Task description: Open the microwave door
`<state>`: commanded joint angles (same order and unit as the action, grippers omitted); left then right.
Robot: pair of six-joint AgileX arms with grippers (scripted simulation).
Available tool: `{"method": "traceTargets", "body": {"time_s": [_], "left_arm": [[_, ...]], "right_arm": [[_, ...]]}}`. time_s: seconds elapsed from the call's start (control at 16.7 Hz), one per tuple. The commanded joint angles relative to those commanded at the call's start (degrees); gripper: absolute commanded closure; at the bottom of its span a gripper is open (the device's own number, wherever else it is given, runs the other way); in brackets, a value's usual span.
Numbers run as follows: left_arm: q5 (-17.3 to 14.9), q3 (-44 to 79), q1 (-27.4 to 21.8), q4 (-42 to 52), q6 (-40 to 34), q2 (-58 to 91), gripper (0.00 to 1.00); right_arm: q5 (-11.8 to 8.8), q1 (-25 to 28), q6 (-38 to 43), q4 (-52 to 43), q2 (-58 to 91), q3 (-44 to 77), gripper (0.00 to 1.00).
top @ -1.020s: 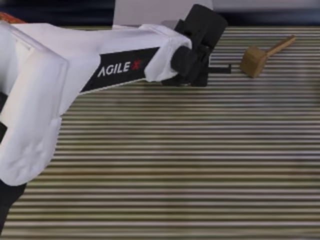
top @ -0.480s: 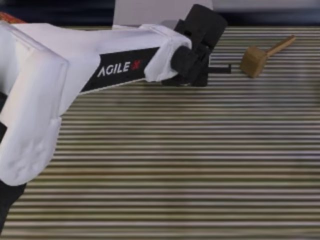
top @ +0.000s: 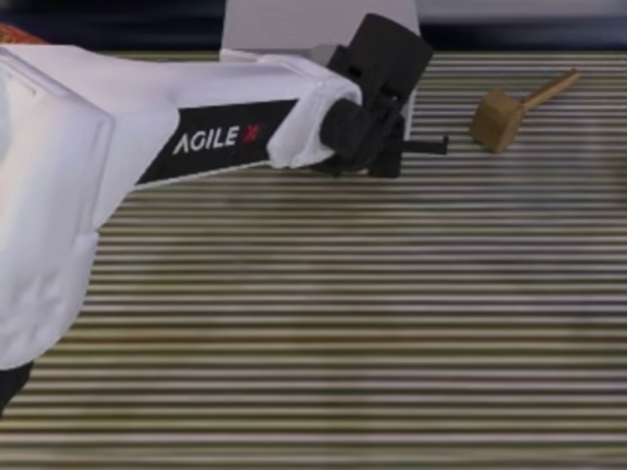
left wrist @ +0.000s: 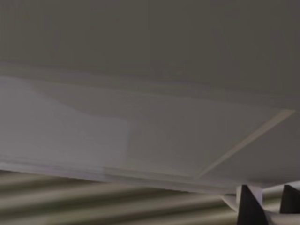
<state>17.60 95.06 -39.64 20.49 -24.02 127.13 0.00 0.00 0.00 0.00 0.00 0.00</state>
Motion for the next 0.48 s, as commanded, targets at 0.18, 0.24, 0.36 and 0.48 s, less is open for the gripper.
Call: {"method": "traceTargets", "body": {"time_s": [0.18,0.24,0.36,0.48], "left_arm": [[-0.3,-0.6,0.1,-0.4,0.4,-0.4,1.00],[-0.3,-0.6,0.1,-0.4,0.4,-0.4,1.00],[-0.3,-0.6,0.1,-0.4,0.4,-0.4,1.00],[-0.3,-0.6,0.1,-0.4,0.4,-0.4,1.00]], "right_arm": [[0.0,0.0,0.0,0.0,0.0,0.0,0.00],[0.0,0.0,0.0,0.0,0.0,0.0,0.00],[0.0,0.0,0.0,0.0,0.0,0.0,0.00],[0.0,0.0,0.0,0.0,0.0,0.0,0.00]]}}
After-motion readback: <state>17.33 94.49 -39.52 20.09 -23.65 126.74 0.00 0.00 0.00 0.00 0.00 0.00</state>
